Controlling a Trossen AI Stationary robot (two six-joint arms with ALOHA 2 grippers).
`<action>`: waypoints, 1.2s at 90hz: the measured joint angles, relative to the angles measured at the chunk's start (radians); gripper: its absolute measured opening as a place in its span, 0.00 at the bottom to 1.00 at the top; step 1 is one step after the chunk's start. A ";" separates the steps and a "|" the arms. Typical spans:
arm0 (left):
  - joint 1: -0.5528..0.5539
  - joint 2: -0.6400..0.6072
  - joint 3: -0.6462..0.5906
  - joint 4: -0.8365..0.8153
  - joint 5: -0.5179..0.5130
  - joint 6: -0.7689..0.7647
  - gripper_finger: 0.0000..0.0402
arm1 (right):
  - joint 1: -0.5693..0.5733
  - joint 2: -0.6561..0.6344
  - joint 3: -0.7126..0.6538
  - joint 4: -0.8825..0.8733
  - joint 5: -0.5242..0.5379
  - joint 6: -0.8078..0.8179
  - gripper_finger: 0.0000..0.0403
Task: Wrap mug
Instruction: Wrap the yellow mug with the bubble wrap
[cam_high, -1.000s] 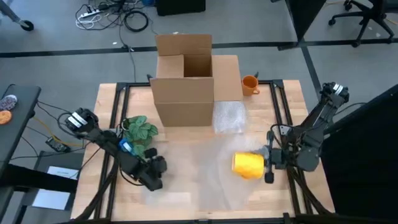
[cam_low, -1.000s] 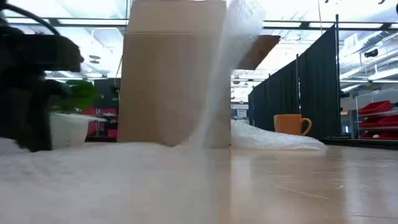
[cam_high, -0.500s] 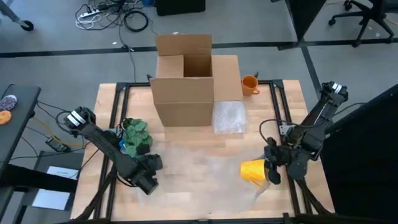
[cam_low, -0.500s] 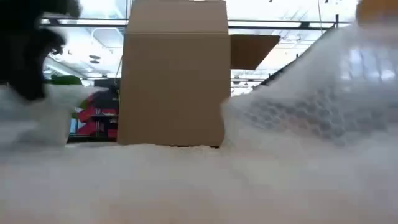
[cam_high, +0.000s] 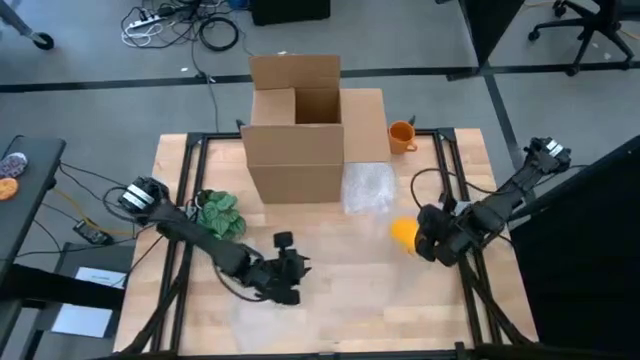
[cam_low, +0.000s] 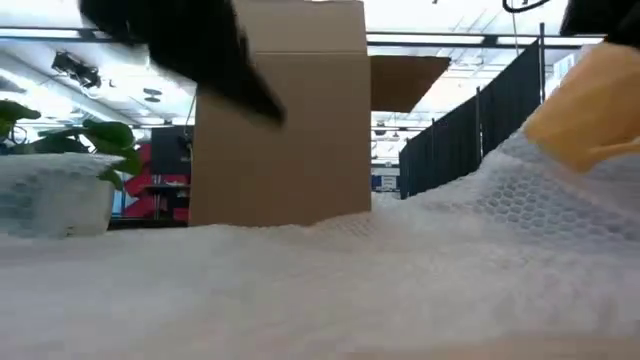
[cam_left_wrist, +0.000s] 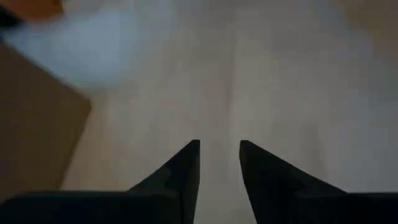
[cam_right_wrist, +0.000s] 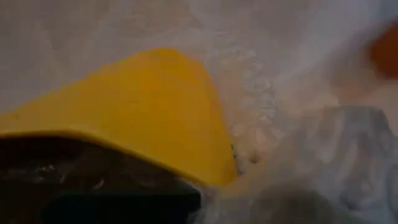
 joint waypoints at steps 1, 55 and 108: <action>0.005 0.008 -0.003 0.000 0.008 -0.006 0.25 | -0.006 0.000 0.002 -0.001 0.000 -0.011 0.00; 0.062 0.129 0.058 -0.188 0.177 -0.168 0.25 | -0.197 0.346 0.157 -0.174 0.093 -0.382 0.00; 0.060 0.122 0.195 -0.421 -0.043 -0.146 0.25 | -0.033 0.872 0.199 -0.101 0.439 -0.425 0.00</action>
